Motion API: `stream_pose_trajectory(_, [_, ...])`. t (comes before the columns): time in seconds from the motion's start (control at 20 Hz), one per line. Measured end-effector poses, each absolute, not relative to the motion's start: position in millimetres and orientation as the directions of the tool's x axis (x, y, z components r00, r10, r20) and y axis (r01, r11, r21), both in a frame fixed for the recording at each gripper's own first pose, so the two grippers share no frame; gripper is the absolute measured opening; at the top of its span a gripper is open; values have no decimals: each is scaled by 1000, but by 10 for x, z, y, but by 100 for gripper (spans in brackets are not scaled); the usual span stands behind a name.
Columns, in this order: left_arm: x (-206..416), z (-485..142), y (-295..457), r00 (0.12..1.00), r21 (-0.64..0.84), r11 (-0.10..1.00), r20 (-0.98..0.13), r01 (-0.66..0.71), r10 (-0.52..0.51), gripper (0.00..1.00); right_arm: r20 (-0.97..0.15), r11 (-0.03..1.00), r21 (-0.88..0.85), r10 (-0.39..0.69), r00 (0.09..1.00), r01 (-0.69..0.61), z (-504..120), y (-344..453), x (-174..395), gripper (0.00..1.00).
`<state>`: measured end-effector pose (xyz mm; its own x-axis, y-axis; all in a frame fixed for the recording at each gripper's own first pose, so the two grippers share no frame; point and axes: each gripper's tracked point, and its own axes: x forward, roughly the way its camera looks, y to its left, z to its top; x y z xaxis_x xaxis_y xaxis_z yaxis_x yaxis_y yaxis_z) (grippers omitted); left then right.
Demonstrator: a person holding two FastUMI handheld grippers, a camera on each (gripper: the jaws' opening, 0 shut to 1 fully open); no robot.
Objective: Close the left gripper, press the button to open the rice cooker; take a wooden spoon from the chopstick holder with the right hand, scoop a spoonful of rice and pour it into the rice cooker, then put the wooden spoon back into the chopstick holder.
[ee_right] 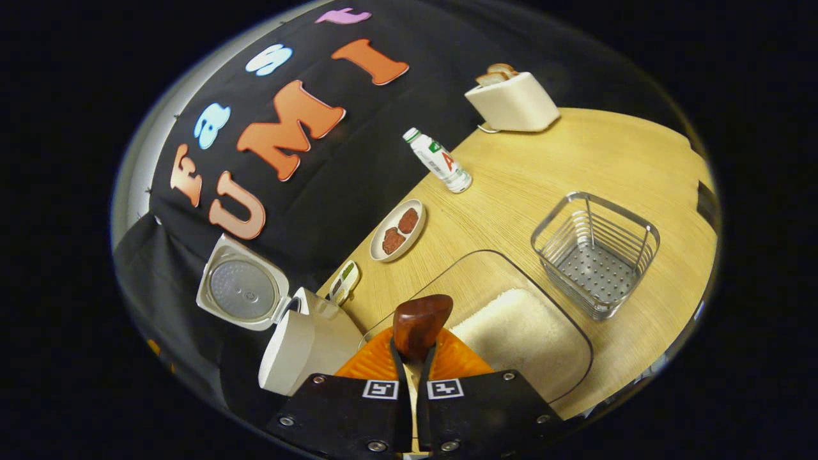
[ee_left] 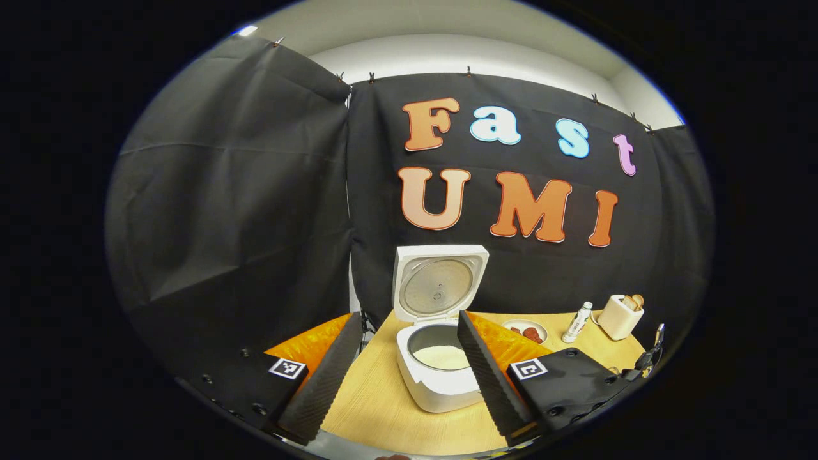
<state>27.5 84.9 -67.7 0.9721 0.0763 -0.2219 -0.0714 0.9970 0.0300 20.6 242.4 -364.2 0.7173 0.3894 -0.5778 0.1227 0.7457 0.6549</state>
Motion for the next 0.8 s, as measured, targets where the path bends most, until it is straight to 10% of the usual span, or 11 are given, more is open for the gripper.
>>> stream_pose_trajectory(0.8, [359, -590, 896, 981, -2, 998, -186, -64, 63, 100, -511, 569, 784, 365, 778, 248, -2888, 1943, 520, 2])
